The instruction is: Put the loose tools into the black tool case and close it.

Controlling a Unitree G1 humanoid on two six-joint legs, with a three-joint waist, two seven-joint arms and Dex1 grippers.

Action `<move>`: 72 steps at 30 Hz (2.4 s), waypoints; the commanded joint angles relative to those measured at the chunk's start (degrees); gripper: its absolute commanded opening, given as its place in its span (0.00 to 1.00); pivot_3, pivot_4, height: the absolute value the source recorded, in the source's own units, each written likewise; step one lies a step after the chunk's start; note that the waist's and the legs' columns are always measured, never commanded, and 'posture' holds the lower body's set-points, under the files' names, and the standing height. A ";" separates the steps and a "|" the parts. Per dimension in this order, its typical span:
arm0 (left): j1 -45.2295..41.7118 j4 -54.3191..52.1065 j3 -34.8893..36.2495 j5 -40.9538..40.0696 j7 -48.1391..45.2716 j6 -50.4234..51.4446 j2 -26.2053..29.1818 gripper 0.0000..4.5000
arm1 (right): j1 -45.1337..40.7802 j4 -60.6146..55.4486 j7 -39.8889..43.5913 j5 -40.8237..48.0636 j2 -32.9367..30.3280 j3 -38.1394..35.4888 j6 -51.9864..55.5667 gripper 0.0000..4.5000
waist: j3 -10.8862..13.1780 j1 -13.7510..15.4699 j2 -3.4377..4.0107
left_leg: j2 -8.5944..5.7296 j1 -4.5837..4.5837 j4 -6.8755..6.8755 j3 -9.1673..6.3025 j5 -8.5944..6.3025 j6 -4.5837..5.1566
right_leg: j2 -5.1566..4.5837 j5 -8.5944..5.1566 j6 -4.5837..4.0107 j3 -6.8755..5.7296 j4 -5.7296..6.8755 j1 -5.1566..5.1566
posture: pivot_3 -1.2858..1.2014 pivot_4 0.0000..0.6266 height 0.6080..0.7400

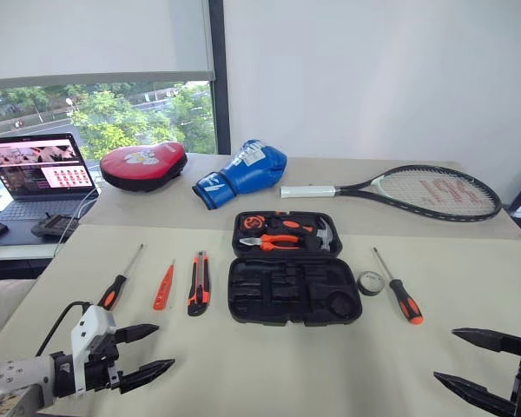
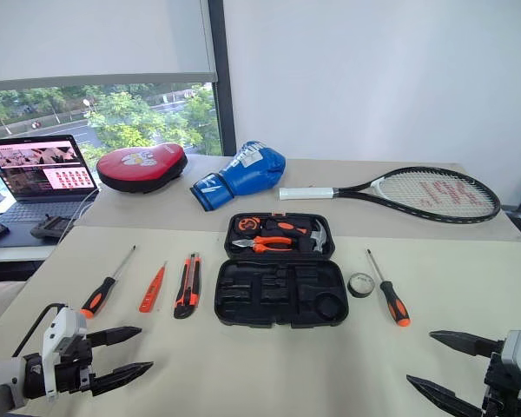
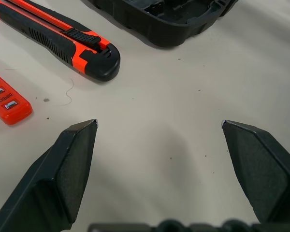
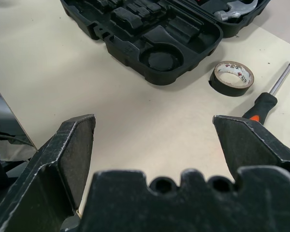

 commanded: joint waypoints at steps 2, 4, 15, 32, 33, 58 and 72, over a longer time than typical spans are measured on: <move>-4.29 -2.13 3.30 -4.61 10.72 4.70 -4.55 0.98 | -6.96 -5.34 -6.37 5.99 1.06 4.47 0.90 1.00 | 0.02 -0.05 -0.02 | 0.00 0.00 0.00 0.00 0.00 0.00 | 0.01 -0.02 0.03 0.00 0.00 0.00 | 0.52 0.24 1.00; -9.45 -2.94 6.32 -6.36 22.94 9.80 -8.50 0.98 | -14.30 -9.77 -10.95 11.28 1.85 10.09 2.55 1.00 | 0.08 -0.53 -0.11 | 0.05 0.11 -0.09 -0.01 0.02 -0.02 | 0.01 -0.07 0.24 0.05 -0.10 0.07 | 0.52 0.24 1.00; -22.35 -3.56 10.72 -4.26 46.33 39.34 0.65 0.98 | -27.05 -13.24 -11.58 19.56 -6.39 20.50 7.69 1.00 | 0.14 -0.36 -0.29 | -0.05 -0.13 -0.09 -0.28 0.36 0.05 | 0.48 0.46 0.37 -0.14 0.03 -0.07 | 0.52 0.24 1.00; -34.21 9.68 1.06 0.62 43.16 42.71 1.75 0.24 | -23.25 -17.34 -12.68 18.88 -7.20 18.44 6.45 1.00 | 0.19 0.23 -0.40 | -0.04 -0.25 -0.12 -0.30 0.09 -0.53 | 0.05 0.46 0.32 0.00 0.07 -0.21 | 0.52 0.24 1.00; -34.84 9.14 2.01 0.62 42.61 39.08 0.20 0.20 | -22.49 -17.83 -13.06 18.96 -6.97 18.15 6.38 1.00 | 0.19 0.23 -0.40 | -0.05 -0.28 -0.12 -0.30 0.12 -0.59 | 0.00 0.46 0.32 -0.01 0.07 -0.24 | 0.52 0.24 1.00; -79.47 48.05 -45.11 28.51 -18.33 -3.90 -10.73 0.20 | 0.42 -24.46 -18.99 20.57 0.73 -2.05 4.24 1.00 | 0.11 -0.38 -0.49 | -0.12 -1.32 0.95 0.02 0.21 0.86 | 0.64 0.57 0.60 -0.02 0.11 -0.75 | 0.52 0.24 1.00; -86.50 57.34 -48.75 37.68 -14.52 -0.88 -20.05 0.20 | 2.92 -26.52 -24.18 22.52 -0.36 -5.23 5.24 1.00 | 0.12 0.15 -0.50 | -0.20 -1.77 1.60 -0.04 -0.02 1.24 | 0.51 0.67 0.90 -0.07 0.12 -0.85 | 0.52 0.24 1.00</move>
